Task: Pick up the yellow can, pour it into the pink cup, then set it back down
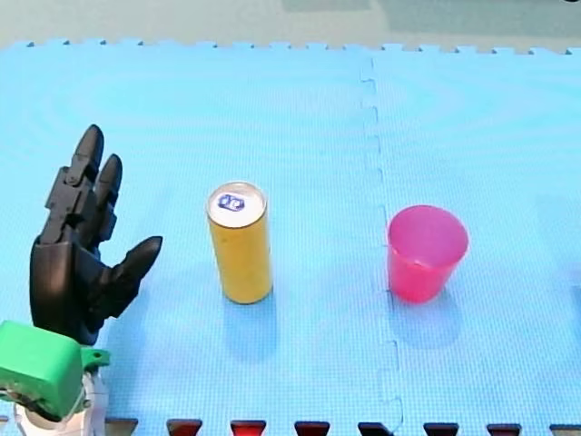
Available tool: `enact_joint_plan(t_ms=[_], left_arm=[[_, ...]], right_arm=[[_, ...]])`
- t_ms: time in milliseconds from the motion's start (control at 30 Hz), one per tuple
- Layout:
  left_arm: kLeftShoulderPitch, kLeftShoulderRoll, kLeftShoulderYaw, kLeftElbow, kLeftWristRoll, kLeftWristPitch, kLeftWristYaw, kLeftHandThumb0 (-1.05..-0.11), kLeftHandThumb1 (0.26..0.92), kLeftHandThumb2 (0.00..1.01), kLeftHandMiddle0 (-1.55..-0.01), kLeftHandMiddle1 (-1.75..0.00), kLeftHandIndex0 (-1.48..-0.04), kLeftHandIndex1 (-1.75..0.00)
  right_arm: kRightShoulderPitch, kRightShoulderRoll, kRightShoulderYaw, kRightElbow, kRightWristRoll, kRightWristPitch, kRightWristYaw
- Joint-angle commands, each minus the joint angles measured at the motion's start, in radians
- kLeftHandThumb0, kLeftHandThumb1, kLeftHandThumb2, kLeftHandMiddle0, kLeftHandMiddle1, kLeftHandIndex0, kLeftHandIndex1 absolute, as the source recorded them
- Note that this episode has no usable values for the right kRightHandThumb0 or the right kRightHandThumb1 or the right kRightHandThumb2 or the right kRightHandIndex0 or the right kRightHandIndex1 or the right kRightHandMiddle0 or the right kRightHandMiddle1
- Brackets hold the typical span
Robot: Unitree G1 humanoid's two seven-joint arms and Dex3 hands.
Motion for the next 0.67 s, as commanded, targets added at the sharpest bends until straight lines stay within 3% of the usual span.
enact_joint_plan(t_ms=[0,133,267,500,633], left_arm=[[0.014,0.010,0.018,-0.062,0.014,0.021,0.018,-1.048,0.916,0.03,-0.30,-0.02,-0.28,-0.02],[0.029,0.023,0.032,-0.130,0.100,0.057,0.095,-1.048,0.920,0.03,-0.30,-0.02,-0.28,-0.02],[0.041,0.030,0.038,-0.182,0.125,0.100,0.116,-1.048,0.921,0.03,-0.30,-0.02,-0.28,-0.01],[0.038,0.020,0.047,-0.202,0.129,0.124,0.132,-1.048,0.921,0.03,-0.32,-0.02,-0.29,-0.01],[0.024,0.023,0.045,-0.221,0.179,0.142,0.176,-1.048,0.920,0.03,-0.32,-0.02,-0.29,-0.01]], right_arm=[[0.001,-0.003,-0.002,0.003,0.002,0.001,-0.005],[0.001,0.000,-0.006,0.003,0.007,0.000,-0.001],[0.000,0.001,-0.006,0.003,0.006,0.000,-0.002],[0.000,0.004,-0.002,0.003,0.000,-0.001,-0.007],[-0.001,0.003,-0.001,0.003,-0.001,0.000,-0.008]])
